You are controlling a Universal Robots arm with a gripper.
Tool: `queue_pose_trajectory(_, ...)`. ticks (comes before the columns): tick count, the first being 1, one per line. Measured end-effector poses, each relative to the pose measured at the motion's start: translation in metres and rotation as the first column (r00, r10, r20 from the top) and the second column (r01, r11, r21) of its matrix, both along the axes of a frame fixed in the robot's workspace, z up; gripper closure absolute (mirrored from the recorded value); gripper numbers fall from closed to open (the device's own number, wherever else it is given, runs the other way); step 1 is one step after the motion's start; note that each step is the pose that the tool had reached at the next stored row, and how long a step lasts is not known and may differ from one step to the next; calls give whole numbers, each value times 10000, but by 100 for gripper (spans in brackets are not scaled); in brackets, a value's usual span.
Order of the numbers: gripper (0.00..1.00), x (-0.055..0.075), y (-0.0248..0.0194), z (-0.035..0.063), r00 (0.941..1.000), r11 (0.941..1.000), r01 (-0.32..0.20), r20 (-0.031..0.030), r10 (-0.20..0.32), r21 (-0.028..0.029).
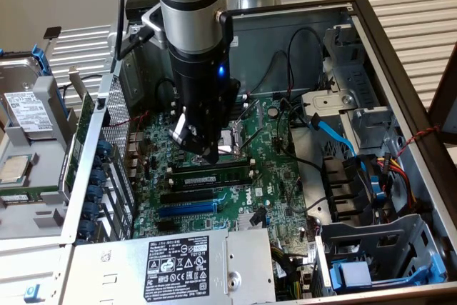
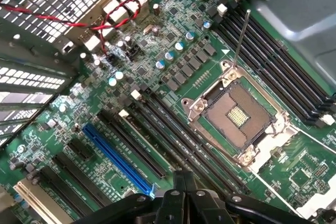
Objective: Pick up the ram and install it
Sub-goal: 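Press down the ram until it locks into place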
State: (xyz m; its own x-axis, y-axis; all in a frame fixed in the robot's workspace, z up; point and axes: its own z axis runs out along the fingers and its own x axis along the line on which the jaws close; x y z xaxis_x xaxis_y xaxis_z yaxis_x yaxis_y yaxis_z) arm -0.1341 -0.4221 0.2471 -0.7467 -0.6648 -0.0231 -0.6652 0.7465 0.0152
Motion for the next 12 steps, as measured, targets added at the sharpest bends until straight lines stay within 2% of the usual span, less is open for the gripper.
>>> queue_pose_trajectory(6,89,0,0,0,9958,9958,911,0,-911,0)
queue_pose_trajectory(12,89,0,0,0,9835,9835,1808,0,-1808,0)
